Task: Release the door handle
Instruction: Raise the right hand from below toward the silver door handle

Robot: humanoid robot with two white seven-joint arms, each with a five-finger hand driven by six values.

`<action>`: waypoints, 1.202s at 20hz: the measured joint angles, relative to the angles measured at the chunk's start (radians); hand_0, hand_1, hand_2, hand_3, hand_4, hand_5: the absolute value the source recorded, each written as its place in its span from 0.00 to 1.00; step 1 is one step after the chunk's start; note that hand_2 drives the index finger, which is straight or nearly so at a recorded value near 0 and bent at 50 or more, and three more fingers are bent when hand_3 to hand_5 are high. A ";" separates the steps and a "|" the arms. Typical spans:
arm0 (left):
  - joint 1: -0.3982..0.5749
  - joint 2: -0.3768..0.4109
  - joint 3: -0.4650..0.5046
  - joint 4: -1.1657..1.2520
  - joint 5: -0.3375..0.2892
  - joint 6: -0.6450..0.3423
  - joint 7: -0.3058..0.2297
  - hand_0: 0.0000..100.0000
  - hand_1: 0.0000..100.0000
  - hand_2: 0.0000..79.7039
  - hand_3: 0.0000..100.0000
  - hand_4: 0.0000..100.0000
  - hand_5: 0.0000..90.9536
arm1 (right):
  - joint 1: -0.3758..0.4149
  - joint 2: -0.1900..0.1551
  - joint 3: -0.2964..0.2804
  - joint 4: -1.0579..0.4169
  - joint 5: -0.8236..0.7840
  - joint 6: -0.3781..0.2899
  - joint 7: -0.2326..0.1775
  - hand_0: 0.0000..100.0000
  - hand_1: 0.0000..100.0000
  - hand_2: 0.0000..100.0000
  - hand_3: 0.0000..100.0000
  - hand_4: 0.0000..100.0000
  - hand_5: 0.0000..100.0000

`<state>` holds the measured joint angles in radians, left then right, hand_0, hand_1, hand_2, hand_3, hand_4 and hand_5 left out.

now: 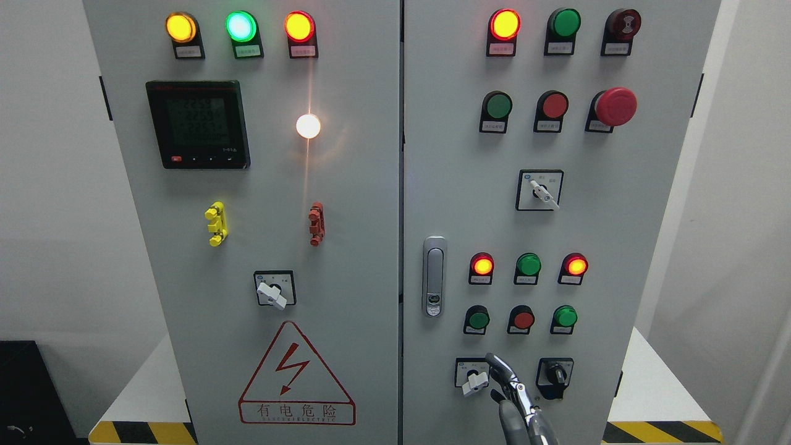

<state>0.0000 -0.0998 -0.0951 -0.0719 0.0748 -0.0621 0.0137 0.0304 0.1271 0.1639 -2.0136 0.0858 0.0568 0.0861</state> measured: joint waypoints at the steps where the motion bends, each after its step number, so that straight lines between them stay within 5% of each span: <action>1: 0.000 0.000 0.000 0.000 0.000 0.000 0.000 0.12 0.56 0.00 0.00 0.00 0.00 | 0.001 0.000 0.000 0.000 0.000 0.000 -0.001 0.36 0.00 0.00 0.00 0.00 0.00; 6: 0.000 0.000 0.000 0.000 0.000 0.000 0.000 0.12 0.56 0.00 0.00 0.00 0.00 | 0.004 0.000 -0.001 -0.001 0.004 -0.002 -0.001 0.33 0.00 0.00 0.00 0.00 0.00; 9: 0.000 0.000 0.000 0.000 0.000 0.000 0.000 0.12 0.56 0.00 0.00 0.00 0.00 | -0.008 0.000 -0.001 -0.001 0.037 -0.004 -0.001 0.39 0.09 0.00 0.06 0.10 0.08; 11: 0.000 0.000 0.000 0.000 0.000 0.000 0.000 0.12 0.56 0.00 0.00 0.00 0.00 | -0.015 0.000 -0.001 -0.001 0.079 -0.004 -0.001 0.42 0.14 0.00 0.17 0.27 0.18; 13: 0.000 0.000 0.000 0.000 0.000 0.000 0.000 0.12 0.56 0.00 0.00 0.00 0.00 | -0.019 0.000 0.000 -0.001 0.126 -0.004 -0.005 0.43 0.20 0.00 0.47 0.51 0.49; 15: 0.000 0.000 0.000 0.000 0.000 0.000 0.000 0.12 0.56 0.00 0.00 0.00 0.00 | -0.023 0.001 0.002 0.000 0.193 -0.002 -0.021 0.44 0.24 0.00 0.63 0.69 0.72; 18: 0.000 0.000 0.000 0.000 0.000 0.000 0.000 0.12 0.56 0.00 0.00 0.00 0.00 | -0.026 0.001 0.008 0.003 0.303 -0.002 -0.052 0.44 0.27 0.00 0.85 0.90 0.95; 20: 0.000 0.000 0.000 0.000 0.000 0.000 0.000 0.12 0.56 0.00 0.00 0.00 0.00 | -0.027 0.001 0.015 0.005 0.376 -0.002 -0.069 0.42 0.28 0.00 0.94 0.99 1.00; 24: 0.000 0.000 0.000 0.000 0.000 0.000 0.000 0.12 0.56 0.00 0.00 0.00 0.00 | -0.029 0.001 0.036 0.017 0.510 -0.002 -0.141 0.38 0.28 0.05 1.00 1.00 1.00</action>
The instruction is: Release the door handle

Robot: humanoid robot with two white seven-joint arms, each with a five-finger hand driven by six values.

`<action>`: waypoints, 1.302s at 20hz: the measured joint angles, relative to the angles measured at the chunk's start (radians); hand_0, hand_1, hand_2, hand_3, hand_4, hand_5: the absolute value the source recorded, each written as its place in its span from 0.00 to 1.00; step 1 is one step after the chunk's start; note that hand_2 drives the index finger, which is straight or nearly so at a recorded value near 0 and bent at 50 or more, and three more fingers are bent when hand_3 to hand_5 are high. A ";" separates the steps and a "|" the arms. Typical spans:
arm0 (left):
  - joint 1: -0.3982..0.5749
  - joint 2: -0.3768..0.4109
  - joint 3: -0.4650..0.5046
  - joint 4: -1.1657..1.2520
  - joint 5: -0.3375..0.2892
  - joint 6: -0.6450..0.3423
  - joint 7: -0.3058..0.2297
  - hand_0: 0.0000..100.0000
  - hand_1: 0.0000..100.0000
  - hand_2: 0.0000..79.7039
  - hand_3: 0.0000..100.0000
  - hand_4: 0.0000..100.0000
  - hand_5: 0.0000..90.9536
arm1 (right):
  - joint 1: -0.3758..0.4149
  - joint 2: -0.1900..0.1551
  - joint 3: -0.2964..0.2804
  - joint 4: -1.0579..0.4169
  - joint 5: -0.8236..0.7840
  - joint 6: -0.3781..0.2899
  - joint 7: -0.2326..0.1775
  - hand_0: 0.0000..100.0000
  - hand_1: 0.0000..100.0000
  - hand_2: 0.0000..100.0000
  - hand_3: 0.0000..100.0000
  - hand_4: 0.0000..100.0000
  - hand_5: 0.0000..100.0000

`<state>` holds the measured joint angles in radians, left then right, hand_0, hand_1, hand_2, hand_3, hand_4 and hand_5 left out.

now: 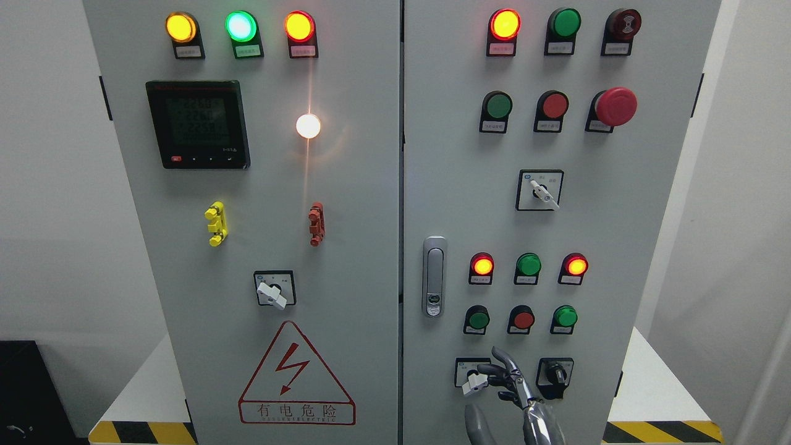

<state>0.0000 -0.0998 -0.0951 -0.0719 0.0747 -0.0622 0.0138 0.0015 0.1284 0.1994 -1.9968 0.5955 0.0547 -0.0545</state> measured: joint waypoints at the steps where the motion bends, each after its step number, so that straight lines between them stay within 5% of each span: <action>1: 0.000 0.000 0.000 0.000 0.000 0.000 0.000 0.12 0.56 0.00 0.00 0.00 0.00 | 0.000 0.000 0.006 0.005 0.040 0.000 -0.025 0.37 0.28 0.07 1.00 1.00 1.00; 13: 0.000 0.000 0.000 0.000 0.000 0.000 0.000 0.12 0.56 0.00 0.00 0.00 0.00 | -0.087 0.002 0.059 0.103 0.402 -0.006 -0.139 0.33 0.25 0.08 1.00 1.00 1.00; 26: 0.000 0.000 0.000 0.000 0.000 0.000 0.000 0.12 0.56 0.00 0.00 0.00 0.00 | -0.171 -0.001 0.081 0.214 0.632 -0.010 -0.191 0.32 0.21 0.07 1.00 1.00 1.00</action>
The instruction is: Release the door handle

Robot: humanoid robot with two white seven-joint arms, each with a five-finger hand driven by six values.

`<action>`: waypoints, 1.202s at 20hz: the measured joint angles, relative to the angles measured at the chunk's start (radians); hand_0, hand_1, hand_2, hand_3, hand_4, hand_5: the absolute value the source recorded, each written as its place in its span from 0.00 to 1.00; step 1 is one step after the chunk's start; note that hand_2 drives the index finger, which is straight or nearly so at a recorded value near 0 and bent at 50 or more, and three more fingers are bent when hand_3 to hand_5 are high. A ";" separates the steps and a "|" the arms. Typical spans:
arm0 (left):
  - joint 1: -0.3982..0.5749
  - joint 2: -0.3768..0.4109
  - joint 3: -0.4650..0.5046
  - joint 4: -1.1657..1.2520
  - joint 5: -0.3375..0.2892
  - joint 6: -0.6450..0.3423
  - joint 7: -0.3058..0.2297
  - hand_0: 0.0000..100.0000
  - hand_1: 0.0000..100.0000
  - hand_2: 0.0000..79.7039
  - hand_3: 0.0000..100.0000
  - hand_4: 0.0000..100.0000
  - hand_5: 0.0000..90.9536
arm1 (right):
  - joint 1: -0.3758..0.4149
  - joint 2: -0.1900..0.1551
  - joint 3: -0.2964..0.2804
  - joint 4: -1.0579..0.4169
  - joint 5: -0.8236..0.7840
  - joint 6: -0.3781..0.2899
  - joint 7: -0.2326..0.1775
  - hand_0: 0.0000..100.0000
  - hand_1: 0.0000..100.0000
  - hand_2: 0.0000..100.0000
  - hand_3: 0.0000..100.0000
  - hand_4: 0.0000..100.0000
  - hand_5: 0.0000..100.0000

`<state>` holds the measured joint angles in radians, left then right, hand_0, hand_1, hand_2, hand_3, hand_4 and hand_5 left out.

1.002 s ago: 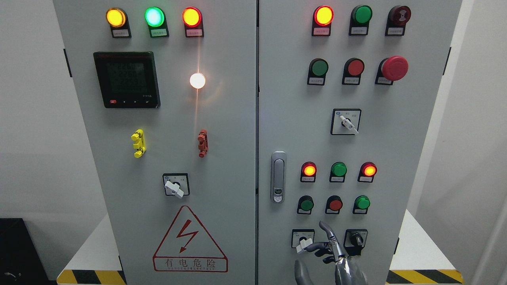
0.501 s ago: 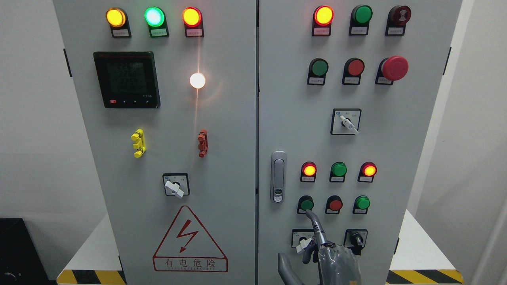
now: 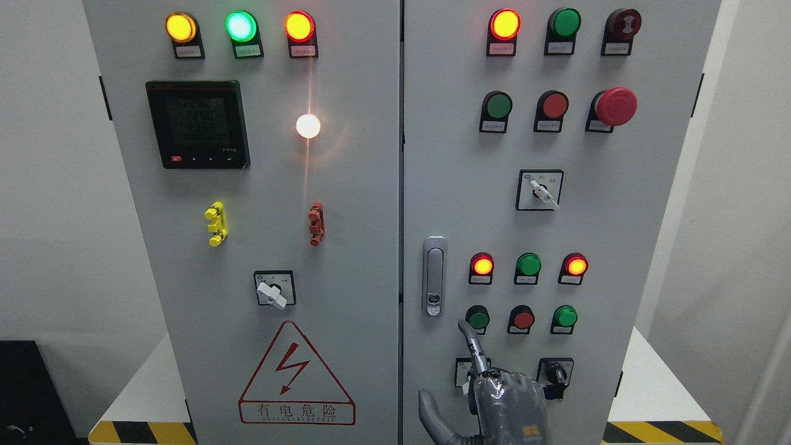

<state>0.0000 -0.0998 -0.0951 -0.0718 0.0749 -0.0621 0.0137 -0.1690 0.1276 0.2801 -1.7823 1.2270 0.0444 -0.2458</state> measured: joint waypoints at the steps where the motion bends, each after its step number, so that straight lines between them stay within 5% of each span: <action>1: 0.000 0.000 0.000 0.000 0.000 0.000 0.000 0.12 0.56 0.00 0.00 0.00 0.00 | -0.005 -0.001 0.001 0.007 0.013 0.000 -0.002 0.32 0.21 0.07 1.00 1.00 1.00; 24: 0.000 0.000 0.000 0.000 0.000 0.000 0.000 0.12 0.56 0.00 0.00 0.00 0.00 | -0.090 -0.007 0.004 0.099 0.182 0.005 -0.025 0.32 0.19 0.07 1.00 1.00 1.00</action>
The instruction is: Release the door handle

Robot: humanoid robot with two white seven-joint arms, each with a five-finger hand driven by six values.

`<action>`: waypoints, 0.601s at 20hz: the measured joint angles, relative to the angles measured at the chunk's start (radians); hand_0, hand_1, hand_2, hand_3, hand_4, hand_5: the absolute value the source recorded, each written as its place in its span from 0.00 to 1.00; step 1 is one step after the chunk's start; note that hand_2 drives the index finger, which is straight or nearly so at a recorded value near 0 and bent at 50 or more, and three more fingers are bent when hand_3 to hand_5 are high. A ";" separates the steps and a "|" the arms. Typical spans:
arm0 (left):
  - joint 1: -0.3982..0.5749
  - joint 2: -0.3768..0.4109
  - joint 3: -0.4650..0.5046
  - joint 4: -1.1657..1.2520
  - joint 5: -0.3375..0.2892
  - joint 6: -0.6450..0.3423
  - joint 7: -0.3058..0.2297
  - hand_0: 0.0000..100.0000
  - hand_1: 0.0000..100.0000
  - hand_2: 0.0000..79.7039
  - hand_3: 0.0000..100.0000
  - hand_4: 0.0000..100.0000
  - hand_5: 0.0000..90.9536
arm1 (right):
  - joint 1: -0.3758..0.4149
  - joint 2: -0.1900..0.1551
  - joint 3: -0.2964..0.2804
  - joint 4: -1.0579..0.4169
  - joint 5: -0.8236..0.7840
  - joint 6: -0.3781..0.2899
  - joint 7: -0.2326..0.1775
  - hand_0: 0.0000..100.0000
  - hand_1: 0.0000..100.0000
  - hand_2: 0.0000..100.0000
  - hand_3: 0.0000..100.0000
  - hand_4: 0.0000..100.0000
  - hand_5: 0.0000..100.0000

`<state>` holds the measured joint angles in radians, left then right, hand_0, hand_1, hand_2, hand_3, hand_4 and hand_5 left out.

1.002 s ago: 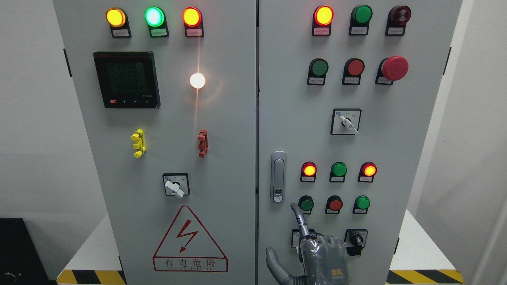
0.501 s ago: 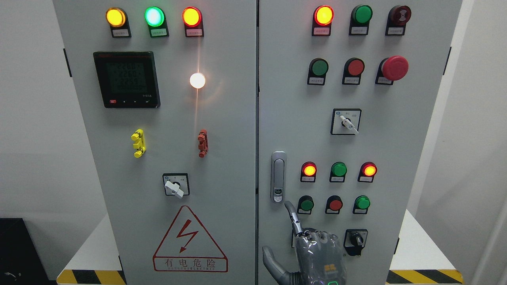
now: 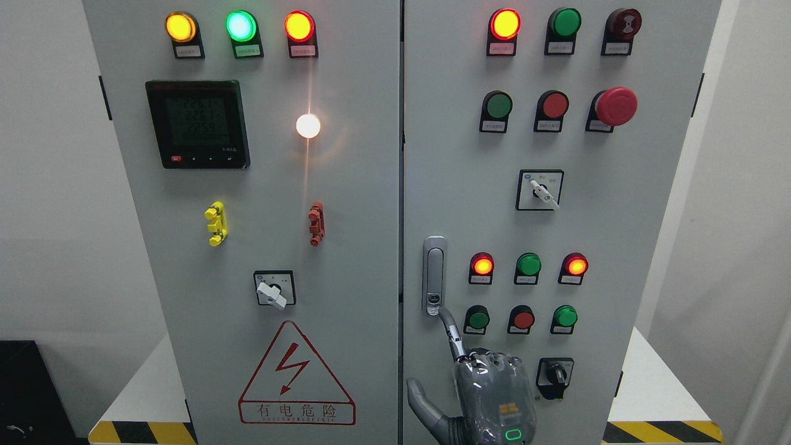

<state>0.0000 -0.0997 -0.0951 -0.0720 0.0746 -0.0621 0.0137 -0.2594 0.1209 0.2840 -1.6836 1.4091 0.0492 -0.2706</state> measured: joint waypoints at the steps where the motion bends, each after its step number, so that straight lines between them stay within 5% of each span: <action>1: 0.000 0.000 0.000 0.000 0.000 0.000 0.000 0.12 0.56 0.00 0.00 0.00 0.00 | -0.004 0.000 0.000 0.004 0.003 0.000 0.000 0.32 0.19 0.07 1.00 1.00 1.00; 12: 0.000 0.000 0.000 0.000 0.000 0.000 0.000 0.12 0.56 0.00 0.00 0.00 0.00 | -0.030 0.001 -0.001 0.033 0.024 0.005 0.000 0.31 0.19 0.07 1.00 1.00 1.00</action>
<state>0.0000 -0.0997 -0.0951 -0.0720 0.0747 -0.0621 0.0137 -0.2891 0.1220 0.2832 -1.6503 1.4327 0.0544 -0.2704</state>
